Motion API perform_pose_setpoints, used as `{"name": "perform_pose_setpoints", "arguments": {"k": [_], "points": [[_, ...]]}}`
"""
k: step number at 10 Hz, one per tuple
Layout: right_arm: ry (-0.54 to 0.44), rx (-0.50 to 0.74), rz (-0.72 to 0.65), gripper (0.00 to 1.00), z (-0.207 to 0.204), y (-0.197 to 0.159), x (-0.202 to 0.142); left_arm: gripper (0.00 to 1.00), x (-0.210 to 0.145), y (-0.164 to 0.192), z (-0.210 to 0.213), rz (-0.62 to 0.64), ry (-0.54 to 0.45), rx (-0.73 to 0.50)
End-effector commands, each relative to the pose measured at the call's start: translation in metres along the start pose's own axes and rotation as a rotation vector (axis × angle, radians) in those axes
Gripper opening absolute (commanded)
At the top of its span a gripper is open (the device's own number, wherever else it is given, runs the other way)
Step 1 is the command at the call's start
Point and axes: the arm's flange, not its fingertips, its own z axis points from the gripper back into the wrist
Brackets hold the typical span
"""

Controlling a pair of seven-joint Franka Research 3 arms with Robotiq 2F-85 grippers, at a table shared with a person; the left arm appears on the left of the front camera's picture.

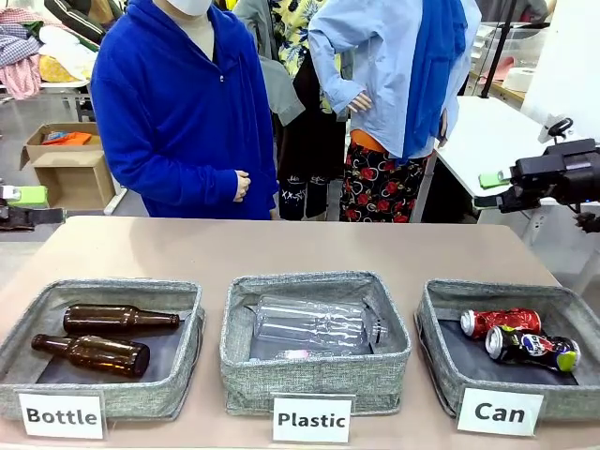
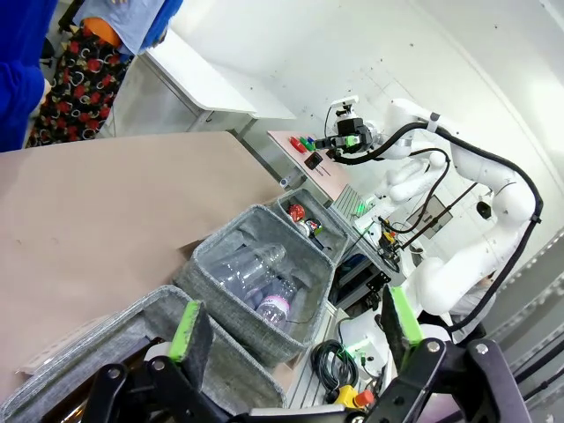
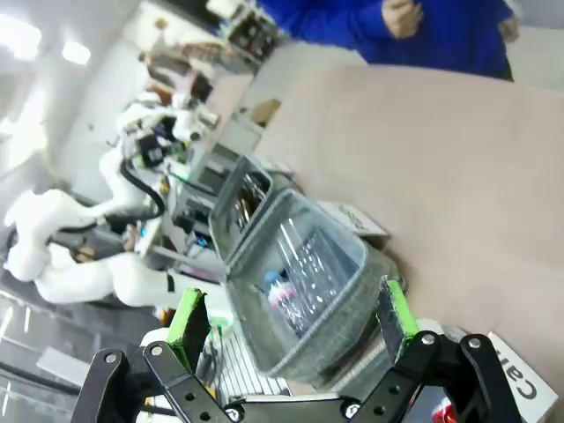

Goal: Sort the can waste into the basket.
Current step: Pick up the can waste from the table and place it in the right Fabric basket.

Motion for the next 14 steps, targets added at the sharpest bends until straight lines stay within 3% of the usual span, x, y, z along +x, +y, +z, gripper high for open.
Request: {"name": "perform_pose_setpoints", "arguments": {"k": [1,14], "points": [[0.043,-0.037,0.036,1.0,0.0025,0.0036,0.0017,1.0,-0.001,-0.0037,0.0003,0.005,-0.001,-0.005],[0.043,-0.037,0.036,1.0,0.0025,0.0036,0.0017,1.0,-0.001,-0.0037,0.0003,0.005,-0.001,-0.005]]}}
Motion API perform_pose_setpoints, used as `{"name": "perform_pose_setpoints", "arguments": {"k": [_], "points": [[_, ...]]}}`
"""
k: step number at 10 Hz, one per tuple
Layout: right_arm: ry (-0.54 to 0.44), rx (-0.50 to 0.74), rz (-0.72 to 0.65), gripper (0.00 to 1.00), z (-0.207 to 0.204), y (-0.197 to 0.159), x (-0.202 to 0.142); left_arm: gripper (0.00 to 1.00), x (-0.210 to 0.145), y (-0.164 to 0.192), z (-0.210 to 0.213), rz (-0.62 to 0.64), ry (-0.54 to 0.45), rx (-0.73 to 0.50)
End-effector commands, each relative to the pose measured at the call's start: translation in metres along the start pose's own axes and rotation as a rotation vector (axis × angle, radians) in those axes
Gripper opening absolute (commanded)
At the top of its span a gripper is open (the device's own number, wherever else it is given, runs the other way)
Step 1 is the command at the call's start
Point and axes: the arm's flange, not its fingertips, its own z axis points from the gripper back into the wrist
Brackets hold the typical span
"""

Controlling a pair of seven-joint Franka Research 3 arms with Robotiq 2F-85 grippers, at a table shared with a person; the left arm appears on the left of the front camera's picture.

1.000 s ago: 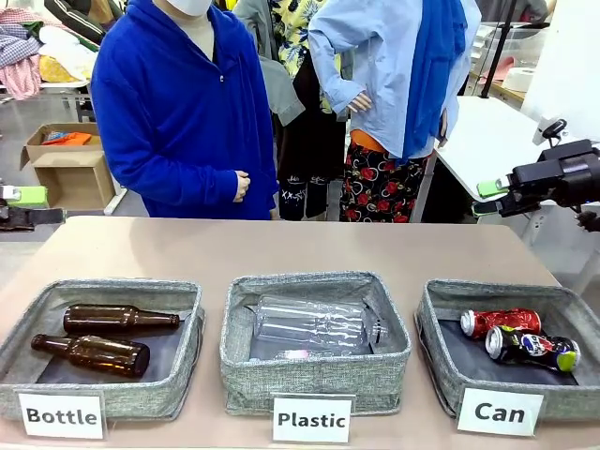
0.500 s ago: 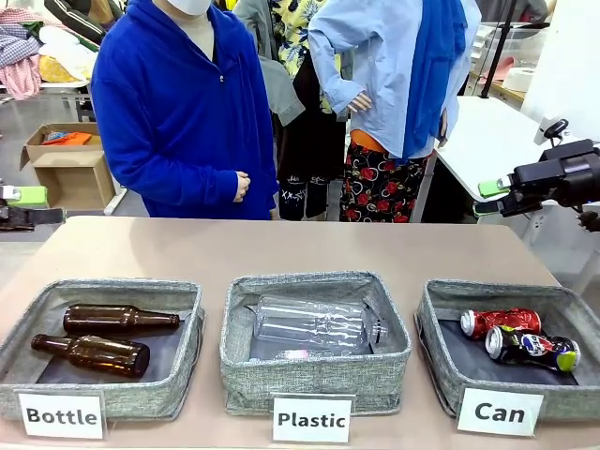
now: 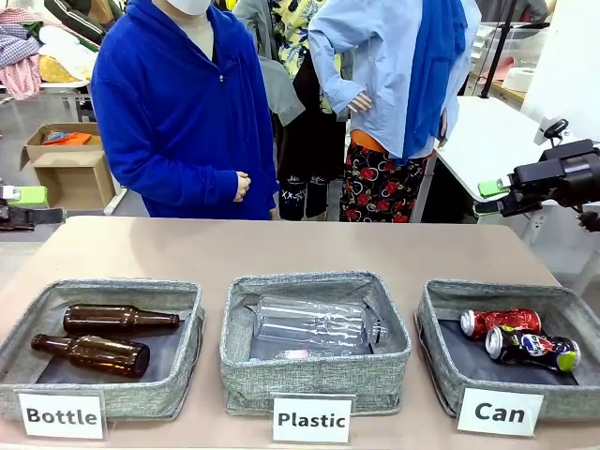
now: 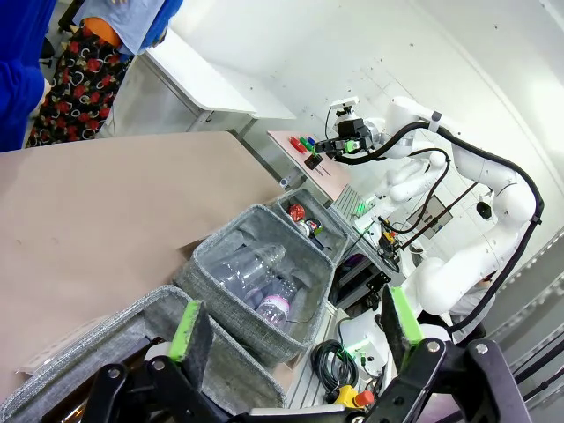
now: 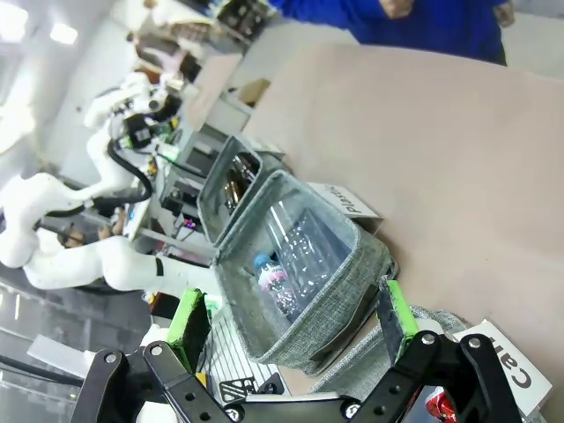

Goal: Sort the can waste into the basket.
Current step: Pick up the can waste from the table and place it in the right Fabric basket.

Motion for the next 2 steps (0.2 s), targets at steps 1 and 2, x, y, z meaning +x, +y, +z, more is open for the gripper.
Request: {"name": "perform_pose_setpoints", "arguments": {"k": [1,2], "points": [[0.002,-0.012,0.021,1.0,0.0024,0.0018,0.0029,1.0,-0.001,-0.0037,0.0003,0.005,-0.001,-0.005],[0.002,-0.012,0.021,1.0,0.0024,0.0018,0.0029,1.0,-0.001,-0.0037,0.0003,0.005,-0.001,-0.005]]}}
